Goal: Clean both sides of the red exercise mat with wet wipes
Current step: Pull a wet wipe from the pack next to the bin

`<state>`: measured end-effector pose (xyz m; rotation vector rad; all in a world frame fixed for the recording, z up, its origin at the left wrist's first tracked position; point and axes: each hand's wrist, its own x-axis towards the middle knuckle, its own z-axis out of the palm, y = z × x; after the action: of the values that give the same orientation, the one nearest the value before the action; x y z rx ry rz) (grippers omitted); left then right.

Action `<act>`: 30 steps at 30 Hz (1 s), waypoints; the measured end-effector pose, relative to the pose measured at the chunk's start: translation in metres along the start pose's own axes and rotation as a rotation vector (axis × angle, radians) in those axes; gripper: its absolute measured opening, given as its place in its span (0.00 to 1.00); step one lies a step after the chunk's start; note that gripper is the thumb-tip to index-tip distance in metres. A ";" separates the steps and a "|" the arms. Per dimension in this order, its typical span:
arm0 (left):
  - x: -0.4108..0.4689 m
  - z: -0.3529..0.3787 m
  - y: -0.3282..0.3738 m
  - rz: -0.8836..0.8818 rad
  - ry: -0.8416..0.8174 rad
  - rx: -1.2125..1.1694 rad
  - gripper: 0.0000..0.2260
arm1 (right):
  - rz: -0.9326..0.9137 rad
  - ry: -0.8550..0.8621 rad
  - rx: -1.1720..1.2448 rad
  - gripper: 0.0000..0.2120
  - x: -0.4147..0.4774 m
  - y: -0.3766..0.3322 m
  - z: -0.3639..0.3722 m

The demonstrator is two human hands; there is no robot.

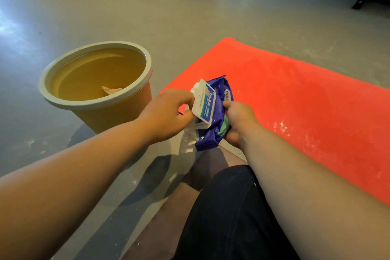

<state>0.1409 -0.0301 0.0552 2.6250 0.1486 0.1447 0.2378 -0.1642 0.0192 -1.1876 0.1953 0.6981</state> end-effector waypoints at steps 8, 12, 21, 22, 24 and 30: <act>0.002 -0.007 0.020 -0.137 0.101 -0.177 0.09 | 0.041 -0.086 0.115 0.10 -0.003 -0.001 0.000; 0.006 -0.009 0.023 -0.079 0.047 -0.055 0.23 | 0.066 -0.166 0.126 0.16 -0.006 -0.004 -0.001; 0.001 0.001 0.021 -0.053 0.098 -0.038 0.28 | 0.122 -0.522 0.109 0.19 -0.032 -0.016 0.000; -0.001 0.000 0.019 -0.078 0.097 -0.081 0.26 | 0.104 -0.467 0.070 0.14 -0.028 -0.015 -0.001; -0.006 -0.006 0.015 -0.131 0.112 -0.175 0.16 | 0.080 -0.371 0.040 0.17 -0.022 -0.012 -0.003; -0.008 -0.013 0.010 -0.245 0.099 -0.078 0.15 | 0.051 -0.298 -0.004 0.20 -0.016 -0.007 0.000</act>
<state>0.1318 -0.0335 0.0712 2.4987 0.4864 0.1907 0.2290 -0.1716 0.0324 -1.0701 -0.0260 0.9104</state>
